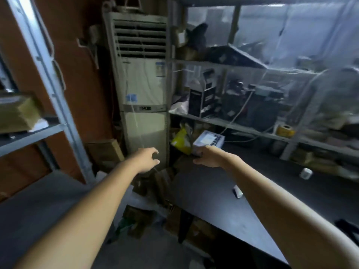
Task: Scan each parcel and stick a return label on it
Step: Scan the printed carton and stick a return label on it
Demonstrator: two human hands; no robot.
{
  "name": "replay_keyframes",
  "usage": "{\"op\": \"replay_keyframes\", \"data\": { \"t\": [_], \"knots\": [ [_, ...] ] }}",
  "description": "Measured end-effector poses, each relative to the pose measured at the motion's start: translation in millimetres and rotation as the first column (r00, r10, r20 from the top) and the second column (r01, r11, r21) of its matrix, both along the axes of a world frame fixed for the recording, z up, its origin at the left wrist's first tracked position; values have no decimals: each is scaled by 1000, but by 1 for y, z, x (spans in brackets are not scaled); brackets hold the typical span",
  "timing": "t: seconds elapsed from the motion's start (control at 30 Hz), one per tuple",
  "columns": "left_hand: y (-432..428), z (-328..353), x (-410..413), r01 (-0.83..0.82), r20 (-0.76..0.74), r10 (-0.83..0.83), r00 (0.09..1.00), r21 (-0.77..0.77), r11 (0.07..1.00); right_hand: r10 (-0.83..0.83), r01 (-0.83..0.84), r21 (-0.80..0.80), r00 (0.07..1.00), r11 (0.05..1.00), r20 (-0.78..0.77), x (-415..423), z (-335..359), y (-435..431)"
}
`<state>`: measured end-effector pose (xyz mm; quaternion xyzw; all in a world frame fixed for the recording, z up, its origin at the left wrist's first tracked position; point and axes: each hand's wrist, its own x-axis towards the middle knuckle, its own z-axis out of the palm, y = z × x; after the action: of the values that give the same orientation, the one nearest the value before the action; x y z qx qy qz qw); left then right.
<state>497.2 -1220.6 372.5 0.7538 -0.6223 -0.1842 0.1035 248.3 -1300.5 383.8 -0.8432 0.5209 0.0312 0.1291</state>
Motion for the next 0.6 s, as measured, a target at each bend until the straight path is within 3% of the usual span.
{"op": "replay_keyframes", "data": {
  "t": [0.13, 0.33, 0.6],
  "knots": [
    [-46, 3, -89, 99, 29, -99, 995, -1, 995, -103, 103, 7, 995, 995, -18, -90, -4, -29],
    [-110, -5, -198, 104, 47, -104, 993, 3, 995, -164, 159, 68, 984, 985, 65, -203, -21, -82],
    [-179, -31, -235, 42, 35, -44, 998, 55, 998, -271, 253, 142, 954, 957, 127, -251, -70, -158]
  ]
}}
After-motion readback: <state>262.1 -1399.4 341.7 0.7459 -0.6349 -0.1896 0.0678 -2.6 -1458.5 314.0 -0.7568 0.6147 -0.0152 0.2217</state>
